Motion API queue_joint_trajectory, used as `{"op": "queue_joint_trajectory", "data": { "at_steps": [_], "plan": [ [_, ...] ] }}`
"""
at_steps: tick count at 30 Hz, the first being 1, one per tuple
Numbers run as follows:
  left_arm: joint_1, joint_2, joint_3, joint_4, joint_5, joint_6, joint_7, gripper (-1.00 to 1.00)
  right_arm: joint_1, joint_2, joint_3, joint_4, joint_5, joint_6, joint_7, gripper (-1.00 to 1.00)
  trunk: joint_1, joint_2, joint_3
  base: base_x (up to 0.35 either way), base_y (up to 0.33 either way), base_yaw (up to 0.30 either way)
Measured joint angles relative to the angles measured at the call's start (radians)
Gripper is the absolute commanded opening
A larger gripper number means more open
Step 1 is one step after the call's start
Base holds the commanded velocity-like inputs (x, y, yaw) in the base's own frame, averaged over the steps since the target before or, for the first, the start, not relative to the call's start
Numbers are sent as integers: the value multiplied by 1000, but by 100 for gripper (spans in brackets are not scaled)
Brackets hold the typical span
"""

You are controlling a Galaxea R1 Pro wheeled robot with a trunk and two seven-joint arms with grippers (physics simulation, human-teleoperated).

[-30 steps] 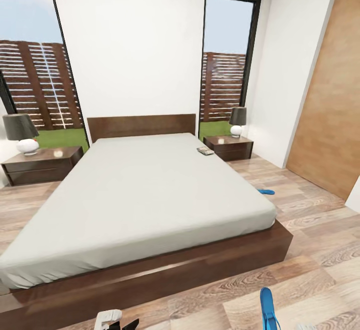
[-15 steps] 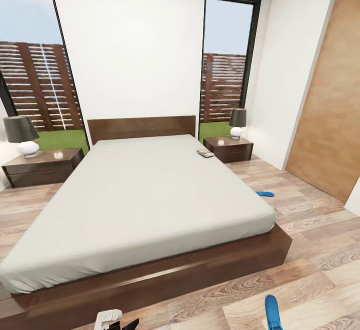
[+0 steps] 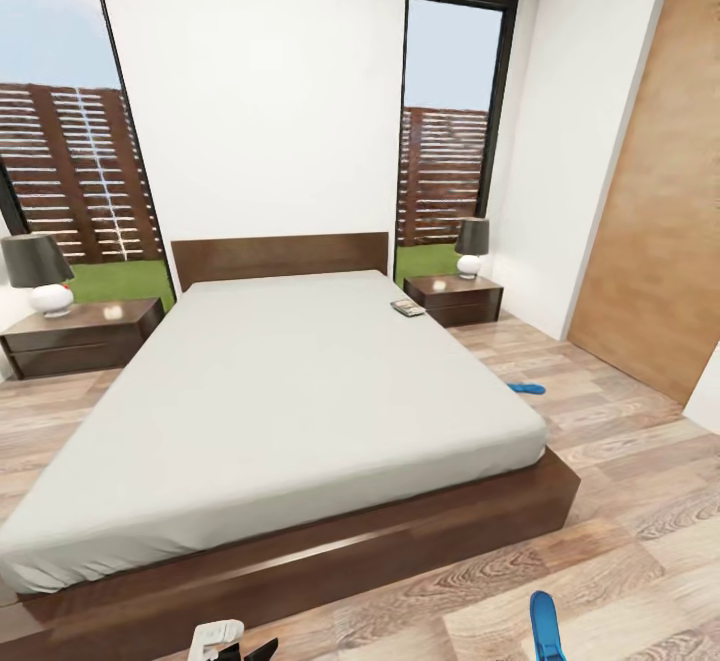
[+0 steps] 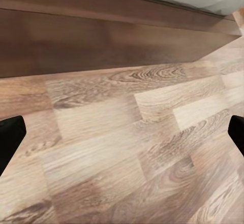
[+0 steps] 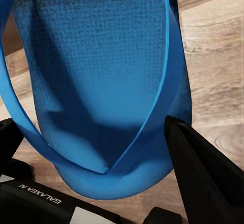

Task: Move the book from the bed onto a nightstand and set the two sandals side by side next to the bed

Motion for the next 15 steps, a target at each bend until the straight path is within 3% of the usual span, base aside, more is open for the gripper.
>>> {"op": "queue_joint_trajectory", "data": {
  "at_steps": [15],
  "plan": [
    [0,0,0,0,0,0,0,100,0,0,-1,-1,0,0,1,-100,0,0,0,0,0,-214]
  ]
}}
